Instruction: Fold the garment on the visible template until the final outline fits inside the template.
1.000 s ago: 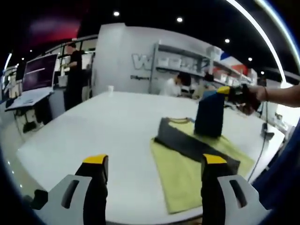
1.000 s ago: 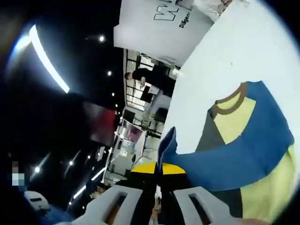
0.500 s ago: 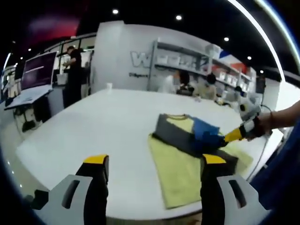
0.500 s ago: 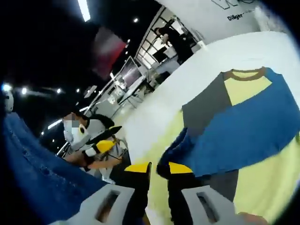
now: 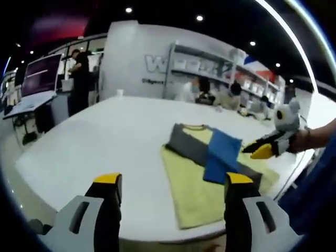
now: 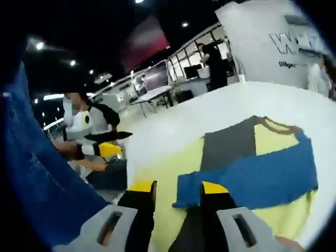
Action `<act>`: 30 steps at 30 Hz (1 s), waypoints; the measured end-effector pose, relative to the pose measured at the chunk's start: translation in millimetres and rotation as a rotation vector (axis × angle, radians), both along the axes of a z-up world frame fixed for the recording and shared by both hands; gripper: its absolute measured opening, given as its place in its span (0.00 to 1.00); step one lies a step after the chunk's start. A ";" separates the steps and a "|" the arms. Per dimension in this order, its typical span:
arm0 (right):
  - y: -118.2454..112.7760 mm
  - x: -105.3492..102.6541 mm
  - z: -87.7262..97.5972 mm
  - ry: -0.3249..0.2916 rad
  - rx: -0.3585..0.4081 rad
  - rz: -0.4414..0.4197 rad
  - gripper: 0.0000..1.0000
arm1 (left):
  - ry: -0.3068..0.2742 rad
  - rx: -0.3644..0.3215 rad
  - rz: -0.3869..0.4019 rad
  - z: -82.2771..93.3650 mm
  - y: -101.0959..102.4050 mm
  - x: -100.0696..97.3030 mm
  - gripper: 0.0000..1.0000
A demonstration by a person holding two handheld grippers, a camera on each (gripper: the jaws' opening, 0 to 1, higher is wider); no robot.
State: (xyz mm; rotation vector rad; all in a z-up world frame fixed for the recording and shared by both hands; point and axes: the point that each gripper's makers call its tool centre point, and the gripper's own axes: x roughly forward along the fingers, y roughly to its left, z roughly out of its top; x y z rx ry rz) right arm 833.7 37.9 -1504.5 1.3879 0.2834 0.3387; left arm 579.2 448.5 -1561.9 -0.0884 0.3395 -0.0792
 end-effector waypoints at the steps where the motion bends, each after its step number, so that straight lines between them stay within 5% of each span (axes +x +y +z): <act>1: 10.9 1.0 4.5 -0.001 0.000 0.007 0.29 | 0.000 0.002 -0.001 0.5 10.7 -1.1 0.79; 7: 83.8 4.2 30.8 -0.021 0.050 0.097 0.23 | -0.004 0.004 0.007 2.6 35.0 -2.5 0.79; 15: 129.9 7.5 44.4 -0.026 0.074 0.169 0.22 | -0.011 -0.001 0.015 4.1 49.7 -2.2 0.79; 19: 173.6 4.8 63.3 -0.035 0.099 0.264 0.17 | -0.013 -0.001 0.017 3.9 54.8 -3.2 0.79; 23: 191.4 2.3 76.2 -0.037 0.106 0.329 0.00 | -0.017 -0.004 0.024 4.8 55.0 -4.1 0.78; 30: 218.6 -9.2 97.8 -0.055 0.067 0.486 0.00 | -0.025 -0.012 0.041 1.6 60.9 -6.4 0.78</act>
